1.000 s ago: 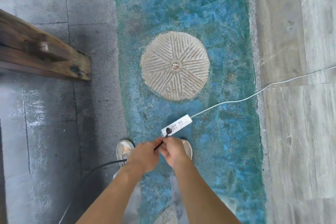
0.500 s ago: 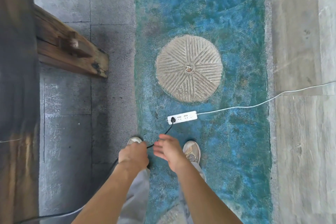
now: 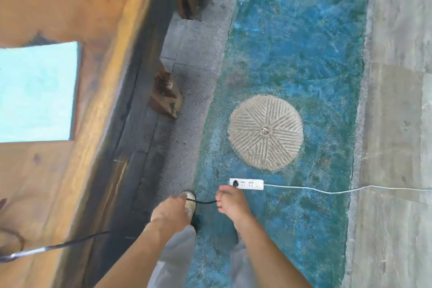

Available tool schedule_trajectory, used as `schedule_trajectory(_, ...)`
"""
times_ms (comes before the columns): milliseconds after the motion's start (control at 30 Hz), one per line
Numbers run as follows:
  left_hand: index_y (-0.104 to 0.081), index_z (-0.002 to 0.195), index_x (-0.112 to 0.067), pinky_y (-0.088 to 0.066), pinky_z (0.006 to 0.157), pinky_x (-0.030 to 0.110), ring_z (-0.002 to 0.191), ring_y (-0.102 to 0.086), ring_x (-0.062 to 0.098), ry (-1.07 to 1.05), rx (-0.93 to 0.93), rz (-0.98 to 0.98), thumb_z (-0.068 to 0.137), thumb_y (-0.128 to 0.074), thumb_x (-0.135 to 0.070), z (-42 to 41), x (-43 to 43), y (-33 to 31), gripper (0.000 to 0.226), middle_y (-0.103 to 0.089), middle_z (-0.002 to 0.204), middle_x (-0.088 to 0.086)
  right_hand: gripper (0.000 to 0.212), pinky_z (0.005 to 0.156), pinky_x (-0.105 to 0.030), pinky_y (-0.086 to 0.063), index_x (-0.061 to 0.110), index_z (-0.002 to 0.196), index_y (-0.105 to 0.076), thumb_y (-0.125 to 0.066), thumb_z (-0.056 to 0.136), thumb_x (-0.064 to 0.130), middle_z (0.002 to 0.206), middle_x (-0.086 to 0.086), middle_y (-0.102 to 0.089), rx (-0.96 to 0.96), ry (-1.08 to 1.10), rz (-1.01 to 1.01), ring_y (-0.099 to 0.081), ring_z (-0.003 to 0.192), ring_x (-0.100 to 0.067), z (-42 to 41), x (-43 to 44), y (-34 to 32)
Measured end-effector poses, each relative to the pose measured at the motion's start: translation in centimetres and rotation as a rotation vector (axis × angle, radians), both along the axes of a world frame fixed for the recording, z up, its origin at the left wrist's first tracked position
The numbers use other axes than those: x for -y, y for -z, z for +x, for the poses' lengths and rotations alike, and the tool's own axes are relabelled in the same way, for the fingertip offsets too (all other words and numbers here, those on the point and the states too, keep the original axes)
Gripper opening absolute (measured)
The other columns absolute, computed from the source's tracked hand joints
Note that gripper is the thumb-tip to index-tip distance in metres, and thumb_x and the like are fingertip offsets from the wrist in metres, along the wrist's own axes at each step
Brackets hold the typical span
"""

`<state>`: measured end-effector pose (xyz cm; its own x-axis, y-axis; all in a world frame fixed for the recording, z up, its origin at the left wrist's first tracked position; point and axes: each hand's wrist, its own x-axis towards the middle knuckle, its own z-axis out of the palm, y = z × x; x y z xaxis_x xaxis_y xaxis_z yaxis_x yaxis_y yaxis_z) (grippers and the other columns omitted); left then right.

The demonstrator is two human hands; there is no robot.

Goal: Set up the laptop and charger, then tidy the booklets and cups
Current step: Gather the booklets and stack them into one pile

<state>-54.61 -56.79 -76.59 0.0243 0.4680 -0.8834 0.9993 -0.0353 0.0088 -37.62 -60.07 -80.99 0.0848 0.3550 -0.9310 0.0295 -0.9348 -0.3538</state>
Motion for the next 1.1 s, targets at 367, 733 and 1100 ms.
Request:
schedule_trajectory(367, -0.063, 0.117, -0.015, -0.051, 0.092, 0.040, 0.114, -0.062, 0.031, -0.461, 0.123, 0.468, 0.100, -0.047, -0.039, -5.3, -2.2, -14.8, 0.034, -0.068, 0.120, 0.009, 0.046, 0.106, -0.032, -0.042, 0.018, 0.143, -0.054, -0.054, 0.101, 0.035, 0.131, -0.004, -0.068, 0.139, -0.784, 0.465, -0.059, 0.124, -0.025, -5.7, -8.3, -14.6)
schedule_trajectory(733, -0.060, 0.133, -0.018, -0.052, 0.098, 0.040, 0.119, -0.062, 0.028, -0.869, 0.146, 0.824, 0.101, -0.046, -0.043, -13.8, 1.8, -30.3, 0.043, -0.066, 0.132, 0.007, 0.055, 0.109, -0.038, -0.038, 0.010, 0.150, -0.043, -0.048, 0.104, 0.039, 0.148, -0.012, -0.054, 0.382, -1.318, 0.913, -0.048, 0.137, -0.031, -11.9, -13.3, -33.2)
schedule_trajectory(1100, -0.056, 0.135, -0.016, -0.051, 0.093, 0.037, 0.115, -0.062, 0.027, -1.055, 0.145, 0.882, 0.098, -0.049, -0.042, -24.7, 2.2, -31.2, 0.046, -0.067, 0.128, 0.008, 0.063, 0.123, -0.037, -0.022, 0.012, 0.159, -0.027, -0.046, 0.105, 0.038, 0.166, -0.011, -0.026, 0.398, -1.589, 1.060, -0.025, 0.152, -0.029, -24.4, -15.6, -36.9)
